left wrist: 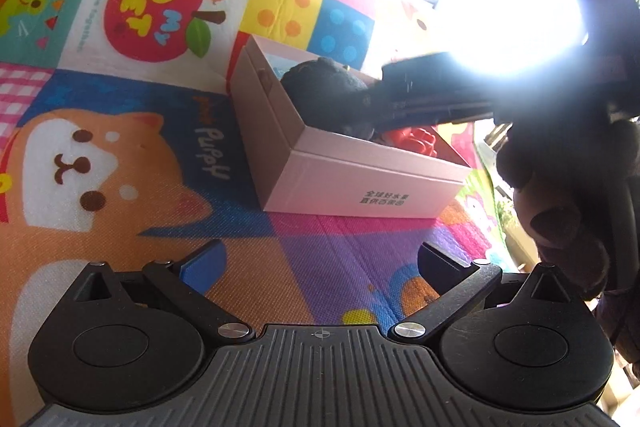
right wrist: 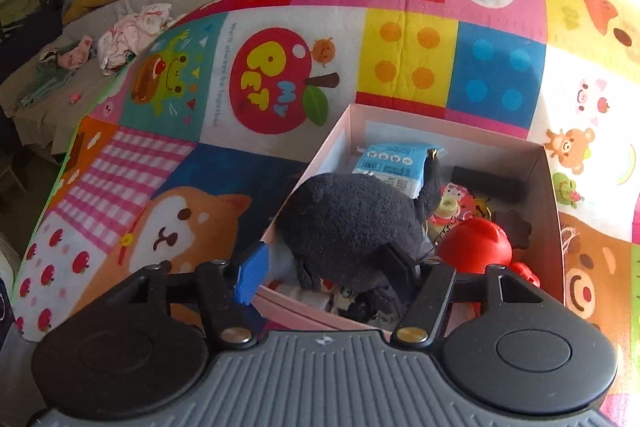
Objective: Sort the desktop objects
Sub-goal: 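Lower the black stick into the pink box with the right tool and release it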
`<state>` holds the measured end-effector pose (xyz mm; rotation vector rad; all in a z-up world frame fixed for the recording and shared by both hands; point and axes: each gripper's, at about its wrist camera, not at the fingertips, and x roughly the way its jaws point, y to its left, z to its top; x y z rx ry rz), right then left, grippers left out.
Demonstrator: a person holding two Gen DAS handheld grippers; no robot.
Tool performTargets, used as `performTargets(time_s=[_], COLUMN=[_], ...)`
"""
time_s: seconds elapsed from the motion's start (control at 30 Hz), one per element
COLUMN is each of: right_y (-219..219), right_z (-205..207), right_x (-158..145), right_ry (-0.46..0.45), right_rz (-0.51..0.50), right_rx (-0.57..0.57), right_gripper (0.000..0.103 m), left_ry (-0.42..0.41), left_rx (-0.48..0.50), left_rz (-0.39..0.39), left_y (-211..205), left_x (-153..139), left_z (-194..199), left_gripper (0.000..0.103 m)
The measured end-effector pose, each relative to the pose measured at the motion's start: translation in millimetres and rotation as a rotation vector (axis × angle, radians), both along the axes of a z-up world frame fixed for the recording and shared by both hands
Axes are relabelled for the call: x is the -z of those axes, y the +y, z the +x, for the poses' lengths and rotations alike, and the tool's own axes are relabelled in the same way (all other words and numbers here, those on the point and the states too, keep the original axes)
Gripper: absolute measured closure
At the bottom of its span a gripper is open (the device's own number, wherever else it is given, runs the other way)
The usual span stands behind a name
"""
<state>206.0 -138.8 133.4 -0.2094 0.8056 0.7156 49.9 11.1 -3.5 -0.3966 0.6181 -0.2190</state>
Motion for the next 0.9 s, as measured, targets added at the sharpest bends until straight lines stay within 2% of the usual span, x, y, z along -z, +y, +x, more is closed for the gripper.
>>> performTargets(time_s=[0.1,0.2,0.27,0.33,0.4,0.47,0.57,0.63,0.67,0.7,0.83,0.9], right_y=[-3,-15,-18,-16,-14,-11,1,9,12,12,-2,-6], right_z=[9,20,15,6,2,7,24,35,39,44,54,50], right_x=[16,24,20,13,7,2,7,18,22,25,21,12], right_ry=[-0.005,0.035,0.004,-0.056,-0.086,-0.077,0.012,0.051,0.057,0.072,0.138,0.115], right_rz=[-0.065,-0.027,-0.006,-0.019,-0.005,0.039,0.091,0.09,0.078,0.074,0.096,0.063], right_rx=[0.089,0.154,0.152,0.134,0.127,0.142,0.176,0.217,0.239,0.253,0.259,0.238], right_gripper=[0.048,0.048,0.047,0.039,0.02,0.015,0.015,0.015,0.017,0.026,0.031,0.032], left_ry=[0.0,0.0,0.0,0.0,0.001,0.001,0.0,0.0,0.0,0.0,0.0,-0.001], left_rx=[0.0,0.0,0.0,0.0,0.0,0.0,-0.001,0.0,0.0,0.0,0.005,0.008], left_rz=[-0.001,-0.002,-0.001,-0.001,-0.001,-0.002,-0.002,-0.004,-0.005,-0.006,-0.002,0.002], left_y=[0,0,0,0,0,0,0,0,0,0,0,0], left_x=[0,0,0,0,0,0,0,0,0,0,-1,-1], left_z=[0,0,0,0,0,0,0,0,0,0,-1,-1], left_gripper=[0.0,0.0,0.0,0.0,0.0,0.0,0.0,0.0,0.0,0.0,0.0,0.0])
